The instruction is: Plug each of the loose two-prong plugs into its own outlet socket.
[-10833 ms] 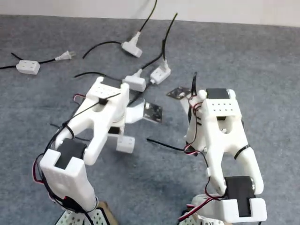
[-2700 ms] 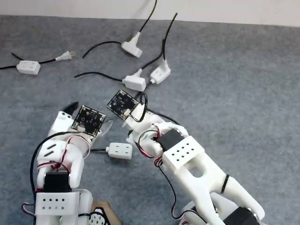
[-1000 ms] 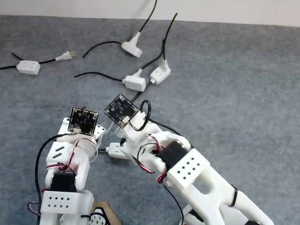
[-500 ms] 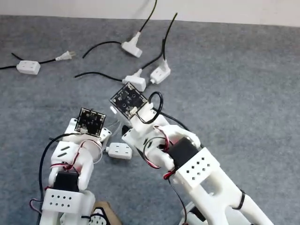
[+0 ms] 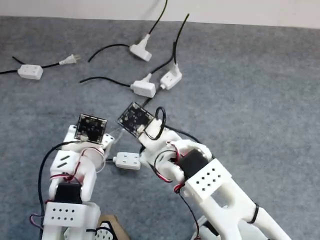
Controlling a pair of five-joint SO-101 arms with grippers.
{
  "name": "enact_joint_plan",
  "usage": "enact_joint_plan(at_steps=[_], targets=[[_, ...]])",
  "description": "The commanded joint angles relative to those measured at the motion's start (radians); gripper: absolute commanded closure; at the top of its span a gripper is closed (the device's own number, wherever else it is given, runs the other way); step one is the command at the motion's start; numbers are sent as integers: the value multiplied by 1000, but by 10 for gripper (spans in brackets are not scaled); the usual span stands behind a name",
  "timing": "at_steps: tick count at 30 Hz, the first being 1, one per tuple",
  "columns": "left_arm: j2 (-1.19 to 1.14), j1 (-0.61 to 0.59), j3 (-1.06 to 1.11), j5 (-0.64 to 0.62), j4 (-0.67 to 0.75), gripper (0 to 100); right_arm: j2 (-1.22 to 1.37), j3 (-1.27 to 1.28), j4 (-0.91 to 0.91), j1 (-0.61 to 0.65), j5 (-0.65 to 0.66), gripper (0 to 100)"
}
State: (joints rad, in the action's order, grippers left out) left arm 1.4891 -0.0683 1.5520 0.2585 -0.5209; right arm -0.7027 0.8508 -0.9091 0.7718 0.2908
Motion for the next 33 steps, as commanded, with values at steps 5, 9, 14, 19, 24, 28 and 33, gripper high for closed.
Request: enact_joint_plan(at_steps=[5, 9, 14, 19, 24, 28, 33], targets=[[4, -111, -67, 9, 14, 684, 311, -13, -42, -119, 166, 991], [4, -159, -71, 12, 23, 684, 403, -165, -206, -180, 206, 991], [4, -193, -70, 44, 64, 684, 423, -406, -460, -286, 313, 991], [4, -189, -70, 41, 64, 684, 504, -708, -734, -357, 387, 991], [4, -193, -71, 40, 64, 684, 611, -736, -785, -380, 408, 991], [4, -203, -68, 44, 63, 684, 618, -607, -688, -378, 411, 986], [4, -216, -70, 44, 64, 684, 622, -579, -662, -378, 575, 913]])
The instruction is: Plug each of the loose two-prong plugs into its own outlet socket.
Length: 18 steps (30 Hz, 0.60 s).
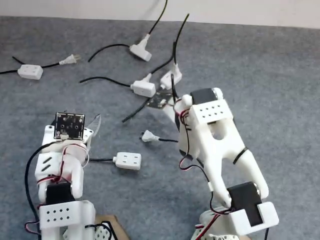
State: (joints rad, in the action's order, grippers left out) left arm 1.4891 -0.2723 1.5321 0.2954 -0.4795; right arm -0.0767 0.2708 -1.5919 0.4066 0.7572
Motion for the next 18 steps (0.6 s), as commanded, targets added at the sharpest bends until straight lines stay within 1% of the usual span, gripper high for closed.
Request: enact_joint_plan(at_steps=[1, 3, 4, 7, 14, 18], targets=[[4, -12, -48, 8, 23, 684, -4, 1, 22, -8, 173, 882], [4, -12, -47, 8, 20, 684, -5, 5, 24, 21, 302, 830], [4, -13, -45, 8, 20, 684, -2, 5, 25, 35, 334, 819], [2, -51, -44, 8, 21, 684, 2, 1, 71, 97, 339, 822], [2, -125, -42, 8, 20, 684, 16, 59, 245, 248, 350, 823], [2, -165, -42, 9, 20, 684, 88, 110, 351, 268, 336, 822]])
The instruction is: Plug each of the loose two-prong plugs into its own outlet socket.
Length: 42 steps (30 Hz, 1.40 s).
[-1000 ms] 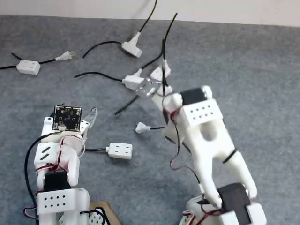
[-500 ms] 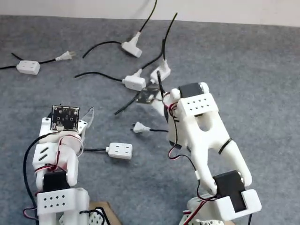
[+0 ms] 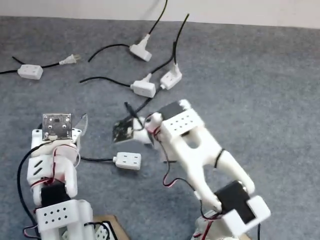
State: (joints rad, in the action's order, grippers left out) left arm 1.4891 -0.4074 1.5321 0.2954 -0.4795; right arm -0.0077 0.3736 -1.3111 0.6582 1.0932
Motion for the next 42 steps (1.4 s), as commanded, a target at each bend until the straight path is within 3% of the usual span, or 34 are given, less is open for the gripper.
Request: enact_joint_plan(at_steps=[1, 10, 13, 20, 27, 42], targets=[[2, -36, -42, 9, 18, 684, 41, 10, 88, 15, -29, 822], [2, -39, 1, 48, 25, 684, 105, -33, 213, 18, -468, 822], [2, -39, -1, 49, 25, 684, 107, -67, 211, 18, -545, 822], [2, -39, -5, 49, 25, 684, 110, -73, 222, 19, -560, 822], [2, -39, 1, 51, 25, 684, 168, -48, 349, 8, -559, 822], [2, -67, -8, 51, 25, 684, 211, -47, 306, -2, -563, 822]])
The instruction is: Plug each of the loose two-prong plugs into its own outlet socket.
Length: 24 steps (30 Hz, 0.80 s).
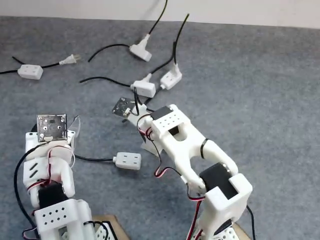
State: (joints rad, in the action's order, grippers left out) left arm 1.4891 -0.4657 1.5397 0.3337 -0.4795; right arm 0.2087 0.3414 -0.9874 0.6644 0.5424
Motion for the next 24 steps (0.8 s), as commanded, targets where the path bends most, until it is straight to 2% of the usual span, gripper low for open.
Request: enact_joint_plan(at_steps=[1, 4, 7, 16, 20, 24], targets=[[2, -7, -16, 12, 25, 684, -5, -15, -18, -10, -12, 822], [2, -5, -16, 12, 25, 684, -5, -15, -18, -8, -12, 858], [2, -5, -16, 12, 25, 684, -5, -16, -5, -8, -12, 991], [2, -4, -15, 14, 25, 684, -2, -7, 84, -7, -12, 991], [2, 5, -7, 12, 20, 684, -35, -18, -58, -13, -2, 991], [2, 76, -15, 11, -21, 684, -196, -18, -205, -1, 26, 991]])
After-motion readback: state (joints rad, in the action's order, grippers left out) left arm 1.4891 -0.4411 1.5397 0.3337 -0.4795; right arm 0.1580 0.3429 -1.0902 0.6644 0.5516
